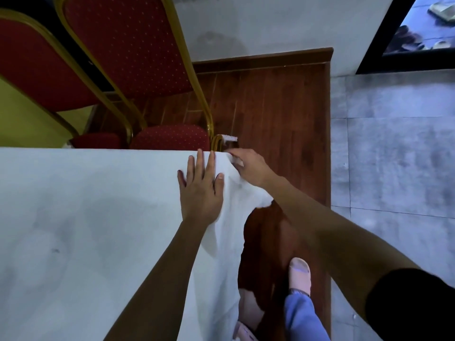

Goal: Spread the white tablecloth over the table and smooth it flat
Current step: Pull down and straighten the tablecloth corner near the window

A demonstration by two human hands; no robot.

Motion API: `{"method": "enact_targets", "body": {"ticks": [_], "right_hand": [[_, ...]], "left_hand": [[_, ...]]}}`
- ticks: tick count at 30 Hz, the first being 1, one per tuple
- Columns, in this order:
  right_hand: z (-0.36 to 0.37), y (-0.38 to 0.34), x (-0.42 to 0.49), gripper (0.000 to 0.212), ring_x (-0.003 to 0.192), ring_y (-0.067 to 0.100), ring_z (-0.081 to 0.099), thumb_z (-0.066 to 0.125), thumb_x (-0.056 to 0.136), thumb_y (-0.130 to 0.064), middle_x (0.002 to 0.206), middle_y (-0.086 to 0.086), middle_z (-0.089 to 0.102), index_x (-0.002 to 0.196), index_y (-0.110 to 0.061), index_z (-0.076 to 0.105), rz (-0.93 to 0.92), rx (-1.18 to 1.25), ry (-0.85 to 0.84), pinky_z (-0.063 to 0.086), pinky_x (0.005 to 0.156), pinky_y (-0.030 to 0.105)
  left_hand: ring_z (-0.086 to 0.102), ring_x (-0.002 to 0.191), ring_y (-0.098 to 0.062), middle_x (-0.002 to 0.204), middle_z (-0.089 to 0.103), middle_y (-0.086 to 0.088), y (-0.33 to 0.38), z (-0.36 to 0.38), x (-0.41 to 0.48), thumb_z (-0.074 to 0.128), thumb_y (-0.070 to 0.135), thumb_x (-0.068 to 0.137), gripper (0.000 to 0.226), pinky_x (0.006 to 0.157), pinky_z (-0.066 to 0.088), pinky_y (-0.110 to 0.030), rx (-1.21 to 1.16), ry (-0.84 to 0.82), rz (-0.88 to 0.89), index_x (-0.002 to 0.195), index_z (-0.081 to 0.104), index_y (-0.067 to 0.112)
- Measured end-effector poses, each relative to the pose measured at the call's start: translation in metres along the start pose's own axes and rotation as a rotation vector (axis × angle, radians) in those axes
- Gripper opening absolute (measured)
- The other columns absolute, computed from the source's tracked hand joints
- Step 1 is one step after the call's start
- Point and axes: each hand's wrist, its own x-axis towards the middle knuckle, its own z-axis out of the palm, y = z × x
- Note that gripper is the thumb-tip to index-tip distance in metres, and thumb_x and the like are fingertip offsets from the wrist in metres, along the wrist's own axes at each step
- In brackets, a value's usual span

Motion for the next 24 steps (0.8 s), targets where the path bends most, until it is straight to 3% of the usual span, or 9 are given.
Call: {"method": "enact_targets", "body": {"ticks": [3,5,8,10,12,16,18,22,24], "right_hand": [[-0.001,-0.005,-0.002,0.015,0.09,0.029,0.062,0.053,0.094,-0.018,0.084,0.004,0.067,0.096,-0.016,0.068,-0.015,-0.135,0.127,0.039,0.087,0.039],[0.004,-0.002,-0.01,0.017,0.087,0.028,0.061,0.052,0.095,-0.021,0.079,0.001,0.066,0.094,-0.019,0.069,-0.001,-0.136,0.198,0.04,0.088,0.04],[0.013,-0.012,-0.014,0.022,0.104,0.027,0.056,0.047,0.097,-0.018,0.106,0.003,0.068,0.107,-0.02,0.067,0.156,-0.073,0.247,0.036,0.101,0.044],[0.021,-0.031,-0.026,0.028,0.117,0.026,0.048,0.049,0.094,-0.014,0.126,0.005,0.058,0.12,-0.014,0.061,0.281,0.063,0.482,0.037,0.104,0.043],[0.032,-0.05,-0.051,0.031,0.117,0.025,0.047,0.051,0.094,-0.017,0.128,0.008,0.054,0.124,-0.009,0.055,0.318,0.259,0.67,0.04,0.1,0.038],[0.087,-0.071,-0.118,0.04,0.112,0.021,0.053,0.047,0.098,-0.033,0.124,0.007,0.054,0.131,-0.01,0.049,0.251,0.371,0.411,0.043,0.099,0.038],[0.117,-0.076,-0.148,0.042,0.111,0.021,0.057,0.041,0.099,-0.038,0.124,0.005,0.059,0.133,-0.014,0.047,0.252,0.355,0.377,0.046,0.097,0.038],[0.161,-0.094,-0.212,0.044,0.087,0.031,0.065,0.033,0.099,-0.048,0.094,0.011,0.068,0.102,-0.01,0.056,0.409,0.302,0.347,0.052,0.079,0.041],[0.168,-0.103,-0.235,0.053,0.089,0.032,0.064,0.029,0.099,-0.051,0.095,0.012,0.067,0.097,-0.008,0.058,0.483,0.187,0.315,0.048,0.075,0.035]], "left_hand": [[0.004,0.149,-0.025,0.161,0.004,-0.001,-0.001,0.002,-0.006,-0.001,0.055,0.088,0.068,0.117,0.002,-0.049,0.018,-0.005,-0.002,0.151,0.007,0.03],[0.004,0.149,-0.025,0.161,0.004,-0.001,-0.002,0.002,-0.01,-0.001,0.055,0.088,0.068,0.117,0.002,-0.048,0.03,-0.011,0.002,0.151,0.007,0.03],[0.003,0.149,-0.025,0.161,0.003,-0.001,-0.002,0.001,-0.008,0.007,0.053,0.091,0.064,0.117,0.001,-0.048,0.026,-0.029,-0.005,0.151,0.007,0.03],[0.001,0.149,-0.025,0.161,0.001,-0.001,-0.005,-0.003,-0.009,0.009,0.05,0.091,0.064,0.117,-0.002,-0.046,-0.002,-0.052,0.033,0.151,0.007,0.028],[-0.002,0.149,-0.024,0.161,-0.001,-0.001,-0.017,-0.006,-0.018,0.008,0.048,0.09,0.065,0.119,-0.002,-0.043,-0.048,-0.083,0.1,0.151,0.005,0.025],[0.001,0.149,-0.023,0.161,0.001,0.0,-0.052,0.002,-0.065,0.006,0.048,0.093,0.062,0.118,-0.002,-0.044,-0.017,-0.075,0.136,0.151,0.006,0.026],[0.01,0.148,-0.025,0.16,0.01,-0.002,-0.062,0.007,-0.095,0.005,0.049,0.093,0.063,0.117,0.002,-0.047,0.023,-0.034,0.124,0.151,0.014,0.025],[0.01,0.148,-0.026,0.16,0.01,-0.004,-0.076,0.009,-0.156,-0.001,0.049,0.088,0.07,0.118,0.003,-0.047,-0.033,-0.04,0.152,0.151,0.013,0.022],[0.006,0.149,-0.026,0.161,0.006,-0.003,-0.082,0.009,-0.183,-0.005,0.051,0.087,0.072,0.118,0.004,-0.048,-0.059,-0.05,0.185,0.151,0.009,0.022]]}}
